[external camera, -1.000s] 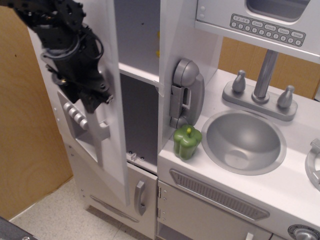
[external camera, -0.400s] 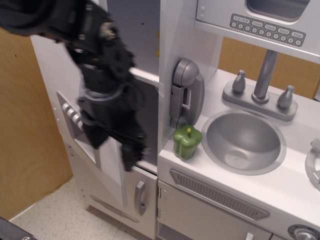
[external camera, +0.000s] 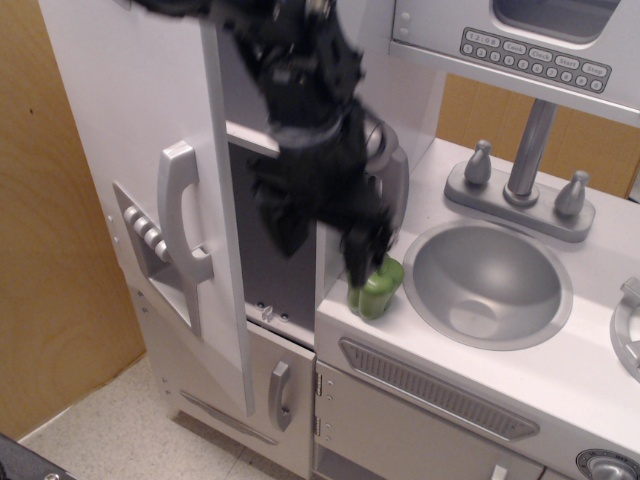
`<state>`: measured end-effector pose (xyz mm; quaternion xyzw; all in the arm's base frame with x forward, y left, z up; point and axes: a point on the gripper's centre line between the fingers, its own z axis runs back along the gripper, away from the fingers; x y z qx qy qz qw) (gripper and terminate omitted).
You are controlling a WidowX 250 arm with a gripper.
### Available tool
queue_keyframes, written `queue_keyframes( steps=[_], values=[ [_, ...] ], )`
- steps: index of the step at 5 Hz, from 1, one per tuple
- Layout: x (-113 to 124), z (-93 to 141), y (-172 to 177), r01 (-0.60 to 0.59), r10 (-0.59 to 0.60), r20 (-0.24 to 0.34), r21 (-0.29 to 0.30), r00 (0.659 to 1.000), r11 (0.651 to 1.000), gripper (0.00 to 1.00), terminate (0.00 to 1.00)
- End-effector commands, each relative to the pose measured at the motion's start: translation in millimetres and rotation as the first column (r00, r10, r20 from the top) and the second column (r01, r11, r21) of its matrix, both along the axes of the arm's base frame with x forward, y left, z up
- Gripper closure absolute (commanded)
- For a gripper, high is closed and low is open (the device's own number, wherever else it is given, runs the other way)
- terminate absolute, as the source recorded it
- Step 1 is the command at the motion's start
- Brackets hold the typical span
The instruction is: Open fridge
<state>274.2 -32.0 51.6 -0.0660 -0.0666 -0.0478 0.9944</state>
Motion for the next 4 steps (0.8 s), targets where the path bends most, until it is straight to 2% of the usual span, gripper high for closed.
queue_keyframes(
  steps=[1,2,3,4],
  values=[
    [43.8,32.4,31.1,-0.166,0.161,0.091,0.052,0.983,0.985,0.00,0.00],
    [36.8,26.1,49.4,-0.196,0.194,0.029,0.140,0.981,0.971,0.00,0.00],
    [14.4,29.3,60.0,-0.278,0.288,-0.013,0.219,0.958,0.935,0.00,0.00],
    [-8.0,31.4,70.6,-0.218,0.260,-0.122,0.281,0.958,0.935,0.00,0.00]
  ],
)
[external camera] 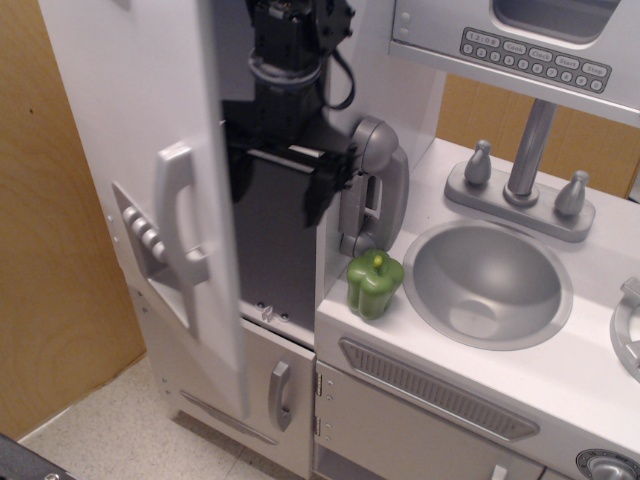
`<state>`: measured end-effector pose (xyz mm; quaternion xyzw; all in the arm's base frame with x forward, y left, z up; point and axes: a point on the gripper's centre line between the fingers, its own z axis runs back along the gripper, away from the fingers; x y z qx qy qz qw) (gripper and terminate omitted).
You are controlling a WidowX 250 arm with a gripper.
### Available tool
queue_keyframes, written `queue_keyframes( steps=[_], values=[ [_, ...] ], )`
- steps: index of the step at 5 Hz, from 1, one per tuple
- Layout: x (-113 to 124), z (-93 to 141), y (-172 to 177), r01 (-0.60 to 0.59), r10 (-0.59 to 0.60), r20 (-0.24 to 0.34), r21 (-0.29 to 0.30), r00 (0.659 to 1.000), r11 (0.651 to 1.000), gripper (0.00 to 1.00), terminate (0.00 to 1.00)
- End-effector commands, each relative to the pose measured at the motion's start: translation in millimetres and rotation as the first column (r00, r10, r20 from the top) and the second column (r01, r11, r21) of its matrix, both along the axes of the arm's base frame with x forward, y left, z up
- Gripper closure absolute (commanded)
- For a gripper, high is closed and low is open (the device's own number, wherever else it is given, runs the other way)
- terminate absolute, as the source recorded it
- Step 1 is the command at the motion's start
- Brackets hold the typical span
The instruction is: Open fridge
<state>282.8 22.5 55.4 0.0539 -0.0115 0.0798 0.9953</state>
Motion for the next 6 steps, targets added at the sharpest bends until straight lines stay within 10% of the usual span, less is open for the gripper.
queue_keyframes(
  steps=[1,6],
  values=[
    [-36.5,25.8,38.5,0.008,-0.002,-0.069,0.078,0.998,0.997,0.00,0.00],
    [-47.6,-3.0,192.9,0.061,-0.062,0.017,0.076,0.998,0.995,0.00,0.00]
  ],
)
